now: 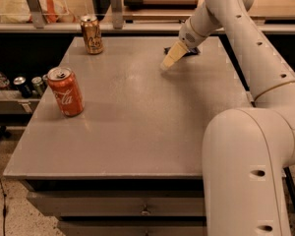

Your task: Pick rxbar blueberry

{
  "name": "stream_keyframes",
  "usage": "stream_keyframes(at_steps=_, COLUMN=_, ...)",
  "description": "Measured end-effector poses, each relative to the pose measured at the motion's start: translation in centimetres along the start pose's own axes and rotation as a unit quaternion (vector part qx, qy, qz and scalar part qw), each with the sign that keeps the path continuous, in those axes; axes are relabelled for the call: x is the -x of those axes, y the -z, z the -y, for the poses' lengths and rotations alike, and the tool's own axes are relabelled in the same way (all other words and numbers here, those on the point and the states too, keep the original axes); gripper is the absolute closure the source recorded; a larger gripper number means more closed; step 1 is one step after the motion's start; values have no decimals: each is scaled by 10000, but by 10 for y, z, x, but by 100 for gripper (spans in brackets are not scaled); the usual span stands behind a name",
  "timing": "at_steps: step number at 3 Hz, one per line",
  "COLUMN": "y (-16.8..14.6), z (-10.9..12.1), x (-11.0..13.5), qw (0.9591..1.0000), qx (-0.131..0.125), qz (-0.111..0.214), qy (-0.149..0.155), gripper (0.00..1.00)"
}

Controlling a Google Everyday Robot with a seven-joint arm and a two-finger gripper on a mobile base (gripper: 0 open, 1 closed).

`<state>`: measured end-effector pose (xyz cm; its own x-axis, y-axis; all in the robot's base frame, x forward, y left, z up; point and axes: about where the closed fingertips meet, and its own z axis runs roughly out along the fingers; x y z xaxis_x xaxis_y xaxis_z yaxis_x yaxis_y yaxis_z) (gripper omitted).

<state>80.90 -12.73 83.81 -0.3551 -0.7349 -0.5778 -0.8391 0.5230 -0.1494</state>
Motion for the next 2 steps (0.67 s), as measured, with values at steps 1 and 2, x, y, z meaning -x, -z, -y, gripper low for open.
stream_keyframes(at_steps=1, y=-7, z=0, x=-4, qw=9998, qx=152, qz=46, qy=-77, gripper=0)
stream_keyframes(at_steps=2, y=-11, z=3, x=-7, qw=9996, qx=212, qz=113, qy=-153, gripper=18)
